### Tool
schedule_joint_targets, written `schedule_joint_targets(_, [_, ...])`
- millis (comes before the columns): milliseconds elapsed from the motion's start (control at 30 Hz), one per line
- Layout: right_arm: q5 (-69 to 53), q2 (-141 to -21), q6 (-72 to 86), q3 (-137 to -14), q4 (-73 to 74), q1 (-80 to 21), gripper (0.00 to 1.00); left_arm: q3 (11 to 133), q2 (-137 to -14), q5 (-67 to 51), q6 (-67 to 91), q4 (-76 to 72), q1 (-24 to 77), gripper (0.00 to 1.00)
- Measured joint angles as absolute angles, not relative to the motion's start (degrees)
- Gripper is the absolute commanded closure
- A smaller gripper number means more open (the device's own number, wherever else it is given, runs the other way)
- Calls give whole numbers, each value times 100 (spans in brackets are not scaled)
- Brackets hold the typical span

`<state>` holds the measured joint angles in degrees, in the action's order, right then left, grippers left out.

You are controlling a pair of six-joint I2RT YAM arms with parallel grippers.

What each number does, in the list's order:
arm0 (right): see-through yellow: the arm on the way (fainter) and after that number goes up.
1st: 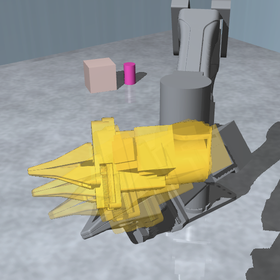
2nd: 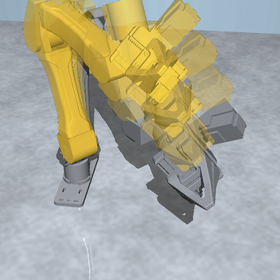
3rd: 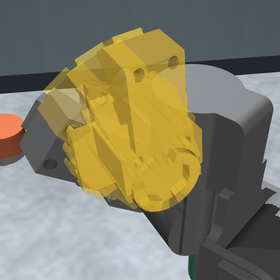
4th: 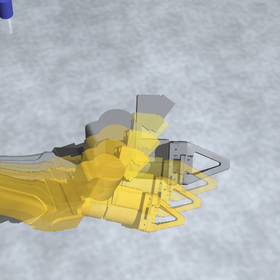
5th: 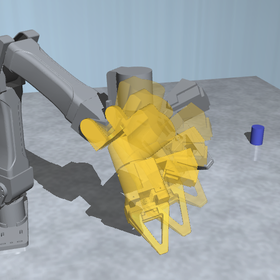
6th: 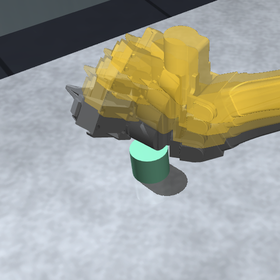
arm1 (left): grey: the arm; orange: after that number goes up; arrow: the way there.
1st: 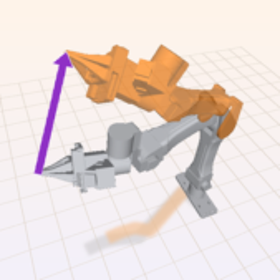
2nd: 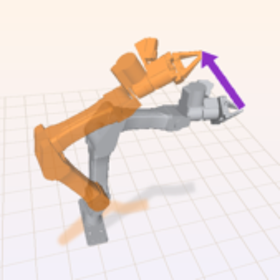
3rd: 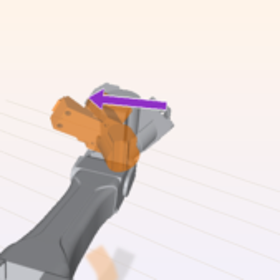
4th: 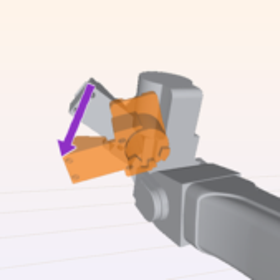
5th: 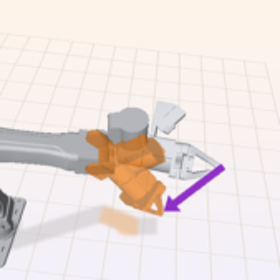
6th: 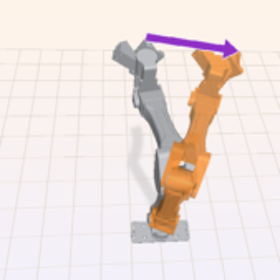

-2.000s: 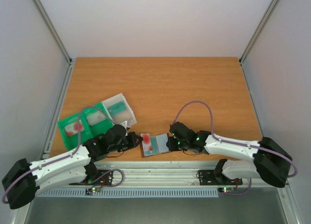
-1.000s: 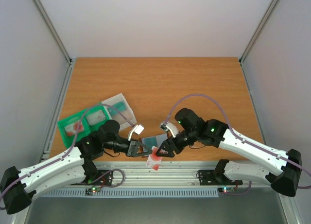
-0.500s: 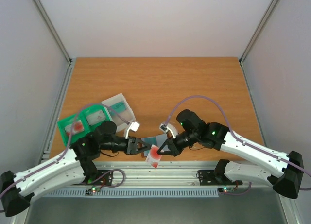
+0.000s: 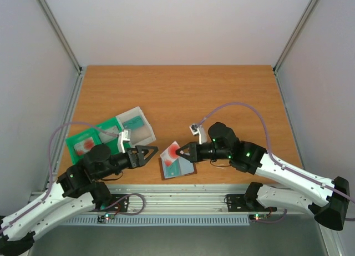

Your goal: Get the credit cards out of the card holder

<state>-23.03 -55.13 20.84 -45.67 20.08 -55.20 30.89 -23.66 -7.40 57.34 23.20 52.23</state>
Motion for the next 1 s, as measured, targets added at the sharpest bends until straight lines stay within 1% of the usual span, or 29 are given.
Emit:
schedule_joint_targets(167, [-1756,-5452,2532,-4569,1570,-5520,99,3089,-2287,-565,6007,2292,5223,1])
schedule_joint_targets(300, [-1413,-5459,2829,-4569,1280,-5518,99,3089,-2324,-556,6108,2182,5221,2])
schedule_joint_targets(500, [-1004,-5465,3225,-4464,819,-5518,99,3039,-2399,-589,6326,1496,5221,9])
schedule_joint_targets(633, [-867,-5465,3474,-4254,532,-5518,99,2947,-2412,-572,6510,1109,5223,16])
schedule_joint_targets(700, [-836,-5465,3599,-4156,403,-5518,99,2877,-2456,-569,6604,878,5221,18])
schedule_joint_targets(1000, [-646,-5463,3903,-4021,-167,-5520,99,2816,-3267,-687,6820,178,5221,17])
